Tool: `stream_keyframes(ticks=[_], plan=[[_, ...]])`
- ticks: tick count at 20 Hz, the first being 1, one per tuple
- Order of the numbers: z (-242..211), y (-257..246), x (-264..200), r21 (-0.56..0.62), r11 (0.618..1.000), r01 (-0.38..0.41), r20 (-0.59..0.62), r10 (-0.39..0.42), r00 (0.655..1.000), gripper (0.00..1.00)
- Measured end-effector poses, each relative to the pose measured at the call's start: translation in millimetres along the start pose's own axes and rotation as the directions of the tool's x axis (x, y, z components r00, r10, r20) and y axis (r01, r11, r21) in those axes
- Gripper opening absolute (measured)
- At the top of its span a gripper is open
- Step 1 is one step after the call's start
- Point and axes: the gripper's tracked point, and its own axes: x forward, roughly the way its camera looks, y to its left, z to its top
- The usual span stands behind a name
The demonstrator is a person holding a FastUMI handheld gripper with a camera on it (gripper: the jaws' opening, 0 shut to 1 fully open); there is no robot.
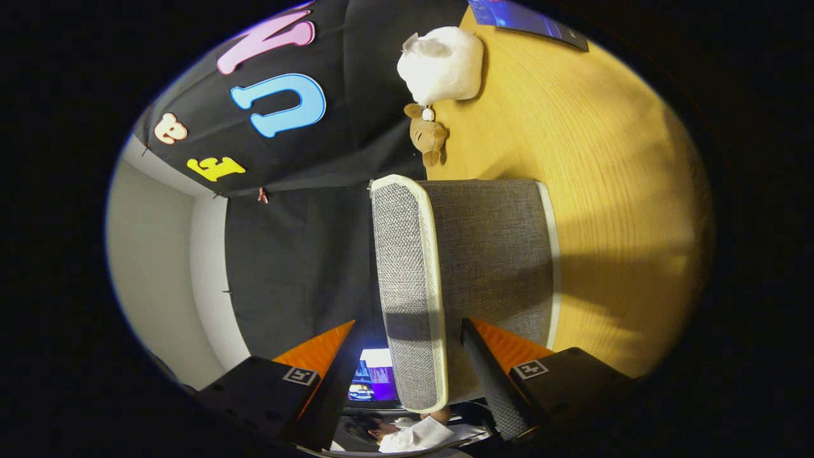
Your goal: Open the storage box then place both shoes into the box .Put the left shoe in first, then the right shoe, with the right side of both shoes facing outward in a uniform manner.
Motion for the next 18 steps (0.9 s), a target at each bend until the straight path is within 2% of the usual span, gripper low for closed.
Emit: stream_keyframes(ticks=[1,2,4,6,7,18], plan=[[-0.3,2.5,0.9,0.013,1.0,-0.023,0.001,0.023,1.0,0.87],[-1.7,-2.2,2.0,0.006,1.0,-0.017,-0.004,0.017,1.0,0.87],[-2.9,-10.3,-1.0,-0.001,1.0,-0.001,-0.018,0.001,1.0,0.54],[0.9,8.5,-9.1,0.003,0.999,-0.054,0.012,0.054,0.998,0.22],[1.6,7.8,-11.9,-0.037,0.999,-0.036,0.029,0.037,0.999,0.07],[-3.8,77.0,-0.1,-0.196,0.981,0.005,0.104,0.016,0.994,0.05]])
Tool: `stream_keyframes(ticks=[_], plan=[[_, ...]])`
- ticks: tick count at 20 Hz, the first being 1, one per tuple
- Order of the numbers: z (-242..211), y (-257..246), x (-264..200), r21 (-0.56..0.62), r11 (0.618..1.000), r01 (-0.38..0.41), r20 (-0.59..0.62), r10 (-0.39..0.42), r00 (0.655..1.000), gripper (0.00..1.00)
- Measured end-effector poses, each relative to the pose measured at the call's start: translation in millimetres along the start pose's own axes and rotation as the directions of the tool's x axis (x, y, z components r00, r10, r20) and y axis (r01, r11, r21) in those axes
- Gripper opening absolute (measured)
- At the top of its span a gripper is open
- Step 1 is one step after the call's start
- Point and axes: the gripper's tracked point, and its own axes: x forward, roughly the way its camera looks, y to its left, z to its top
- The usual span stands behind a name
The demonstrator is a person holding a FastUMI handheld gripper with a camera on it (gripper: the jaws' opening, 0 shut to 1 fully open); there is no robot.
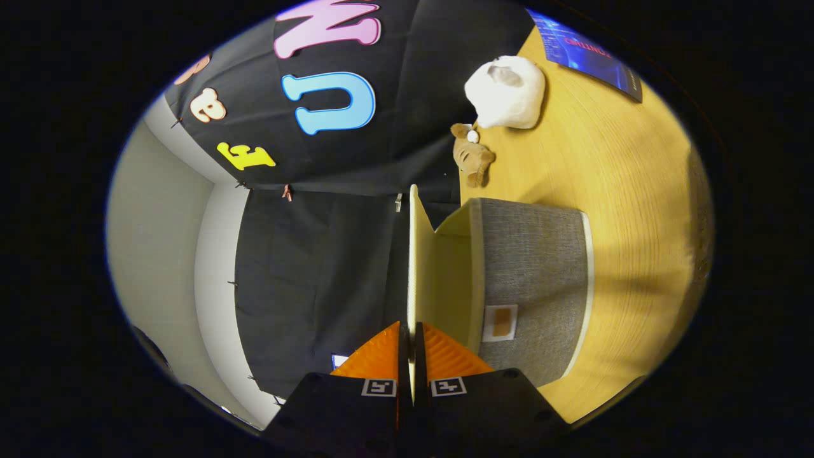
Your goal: Open the storage box then place both shoes into the box .Put the left shoe in first, then the right shoe, with the right side of both shoes facing outward in a uniform manner.
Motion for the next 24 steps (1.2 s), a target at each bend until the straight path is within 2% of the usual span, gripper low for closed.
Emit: stream_keyframes(ticks=[5,11,19,24], plan=[[-4.0,40.9,21.1,-0.079,0.997,0.009,-0.001,-0.009,1.0,0.05],[-14.6,93.7,71.3,-0.152,0.988,-0.025,-0.006,0.025,1.0,0.06],[-43.2,122.6,145.7,-0.203,0.978,-0.048,-0.042,0.04,0.998,0.06],[-57.5,122.3,190.5,-0.215,0.976,-0.019,-0.051,0.008,0.999,0.06]])
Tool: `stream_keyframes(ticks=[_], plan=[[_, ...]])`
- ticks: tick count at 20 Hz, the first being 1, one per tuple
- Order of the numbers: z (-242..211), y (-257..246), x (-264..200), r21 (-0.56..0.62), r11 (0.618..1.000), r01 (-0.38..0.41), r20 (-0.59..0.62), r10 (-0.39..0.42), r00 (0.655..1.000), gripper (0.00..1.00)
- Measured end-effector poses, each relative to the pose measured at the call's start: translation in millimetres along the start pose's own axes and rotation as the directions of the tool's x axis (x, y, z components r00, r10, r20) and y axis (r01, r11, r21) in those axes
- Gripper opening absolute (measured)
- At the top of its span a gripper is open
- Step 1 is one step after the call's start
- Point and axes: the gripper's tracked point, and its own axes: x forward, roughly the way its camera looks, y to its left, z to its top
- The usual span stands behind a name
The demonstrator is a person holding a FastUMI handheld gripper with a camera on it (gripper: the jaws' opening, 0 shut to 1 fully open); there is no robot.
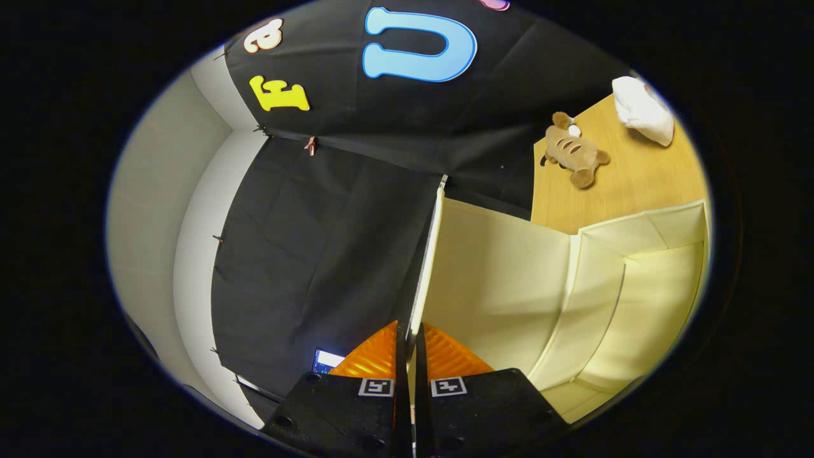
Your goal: Open the storage box then place both shoes into the box .Put the left shoe in first, then the right shoe, with the right side of both shoes facing outward in a uniform manner.
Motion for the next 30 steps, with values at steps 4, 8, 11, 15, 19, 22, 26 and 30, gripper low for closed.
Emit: stream_keyframes(ticks=[4,8,11,15,19,22,26,30], plan=[[-9.9,-6.8,27.8,-0.026,0.999,0.044,0.002,-0.044,0.999,0.08],[-16.1,-20.1,40.4,-0.038,0.995,0.089,-0.002,-0.089,0.996,0.3],[-18.0,-32.1,43.8,-0.056,0.99,0.13,0.001,-0.13,0.991,0.53],[-13.3,-36.2,41.5,-0.062,0.988,0.144,0.024,-0.143,0.989,0.79],[-8.3,-33.7,31.7,-0.084,0.986,0.147,0.037,-0.144,0.989,0.93],[-2.1,-26.7,10.4,-0.107,0.984,0.144,0.06,-0.138,0.989,0.95],[12.8,-25.8,-38.5,-0.23,0.95,0.21,0.128,-0.184,0.975,0.95],[25.5,-26.1,-106.7,-0.298,0.907,0.297,0.219,-0.238,0.946,0.95]])
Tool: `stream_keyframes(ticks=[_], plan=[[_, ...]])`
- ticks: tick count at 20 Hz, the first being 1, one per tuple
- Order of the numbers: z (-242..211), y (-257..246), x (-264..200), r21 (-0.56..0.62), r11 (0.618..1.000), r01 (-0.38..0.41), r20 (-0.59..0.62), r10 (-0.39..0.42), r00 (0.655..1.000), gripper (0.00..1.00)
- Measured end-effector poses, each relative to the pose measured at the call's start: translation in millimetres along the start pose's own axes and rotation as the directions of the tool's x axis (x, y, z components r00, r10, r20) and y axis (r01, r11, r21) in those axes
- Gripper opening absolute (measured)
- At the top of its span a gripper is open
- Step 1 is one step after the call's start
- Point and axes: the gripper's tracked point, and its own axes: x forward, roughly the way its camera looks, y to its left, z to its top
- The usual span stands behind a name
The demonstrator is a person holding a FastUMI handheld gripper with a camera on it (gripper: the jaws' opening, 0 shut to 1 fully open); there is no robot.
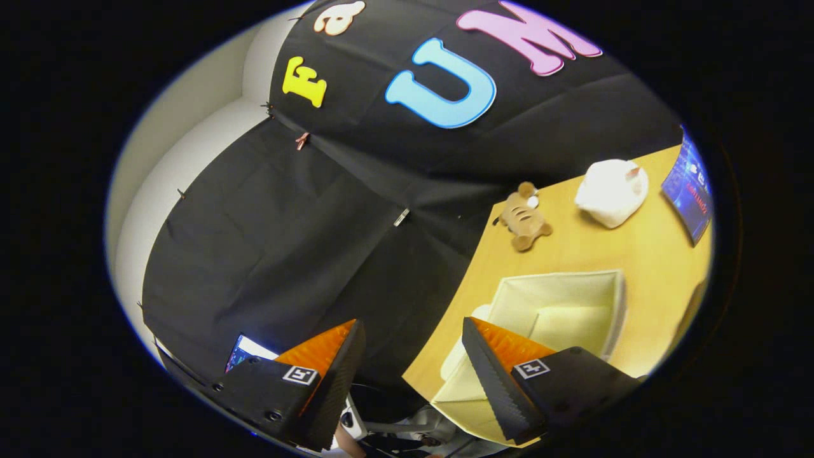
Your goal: Open the storage box then place both shoes into the box .Put the left shoe in first, then the right shoe, with the right side of both shoes facing outward in a uniform manner.
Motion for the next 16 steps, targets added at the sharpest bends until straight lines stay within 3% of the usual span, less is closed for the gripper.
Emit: stream_keyframes(ticks=[3,9,13,16], plan=[[6.2,-31.7,-47.4,-0.116,0.987,0.11,0.05,-0.105,0.993,0.95],[2.0,-101.0,-137.5,-0.238,0.904,0.356,0.125,-0.335,0.934,0.96],[-24.4,-175.3,-194.7,-0.275,0.811,0.516,0.111,-0.506,0.855,0.98],[-44.7,-228.6,-223.6,-0.301,0.724,0.62,0.088,-0.627,0.774,0.98]])
